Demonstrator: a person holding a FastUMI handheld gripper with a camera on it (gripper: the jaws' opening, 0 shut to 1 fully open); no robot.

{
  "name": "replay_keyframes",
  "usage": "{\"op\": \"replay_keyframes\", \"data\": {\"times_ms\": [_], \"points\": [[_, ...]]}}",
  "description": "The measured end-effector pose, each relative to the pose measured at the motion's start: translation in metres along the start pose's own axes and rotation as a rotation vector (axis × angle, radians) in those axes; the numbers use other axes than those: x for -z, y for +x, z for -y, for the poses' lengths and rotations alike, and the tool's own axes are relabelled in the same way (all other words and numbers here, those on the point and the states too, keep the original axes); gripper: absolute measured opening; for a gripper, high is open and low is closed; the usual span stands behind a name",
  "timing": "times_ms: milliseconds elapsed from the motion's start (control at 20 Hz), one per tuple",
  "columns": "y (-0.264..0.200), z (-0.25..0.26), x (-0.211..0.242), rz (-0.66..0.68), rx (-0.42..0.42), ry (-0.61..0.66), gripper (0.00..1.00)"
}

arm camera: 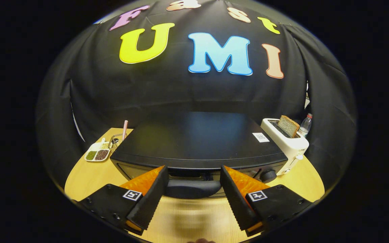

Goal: Open the toaster oven, put the food inside, and close the toaster oven door.

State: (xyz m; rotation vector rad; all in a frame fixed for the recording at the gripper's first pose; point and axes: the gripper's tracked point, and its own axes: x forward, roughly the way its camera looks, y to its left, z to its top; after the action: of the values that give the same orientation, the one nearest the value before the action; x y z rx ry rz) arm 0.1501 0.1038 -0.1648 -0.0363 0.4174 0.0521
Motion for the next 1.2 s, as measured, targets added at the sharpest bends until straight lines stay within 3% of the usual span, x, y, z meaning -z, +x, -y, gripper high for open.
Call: {"op": "replay_keyframes", "data": {"times_ms": [550,1200], "points": [[-0.022,-0.005,0.026,-0.083,-0.044,-0.006,0.98],[-0.06,-0.005,0.078,-0.127,-0.039,-0.052,0.96]]}}
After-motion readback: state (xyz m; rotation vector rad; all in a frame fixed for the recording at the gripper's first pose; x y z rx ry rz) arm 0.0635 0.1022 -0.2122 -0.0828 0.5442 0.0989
